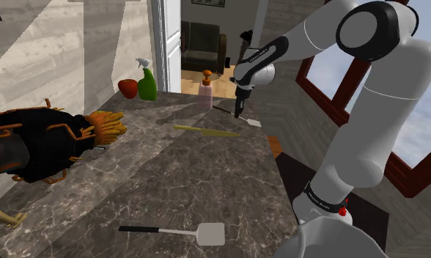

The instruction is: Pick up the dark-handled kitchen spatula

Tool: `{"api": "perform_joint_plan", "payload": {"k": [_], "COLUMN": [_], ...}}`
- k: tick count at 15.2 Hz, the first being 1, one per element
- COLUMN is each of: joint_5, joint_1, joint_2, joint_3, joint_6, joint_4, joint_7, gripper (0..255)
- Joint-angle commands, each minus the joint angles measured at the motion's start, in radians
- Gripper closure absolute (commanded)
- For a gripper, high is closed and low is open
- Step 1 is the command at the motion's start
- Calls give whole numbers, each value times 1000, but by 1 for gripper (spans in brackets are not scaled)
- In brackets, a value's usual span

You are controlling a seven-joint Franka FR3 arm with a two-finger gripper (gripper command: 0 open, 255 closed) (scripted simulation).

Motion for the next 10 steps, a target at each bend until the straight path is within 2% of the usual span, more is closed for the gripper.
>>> {"api": "perform_joint_plan", "payload": {"k": [1,10], "joint_5": [-18,-71], "joint_1": [3,6], "joint_2": [-21,-87], "joint_3": [-3,-6], "joint_6": [-26,-117], "joint_4": [9,44], "joint_7": [15,56], "gripper": [255,255]}}
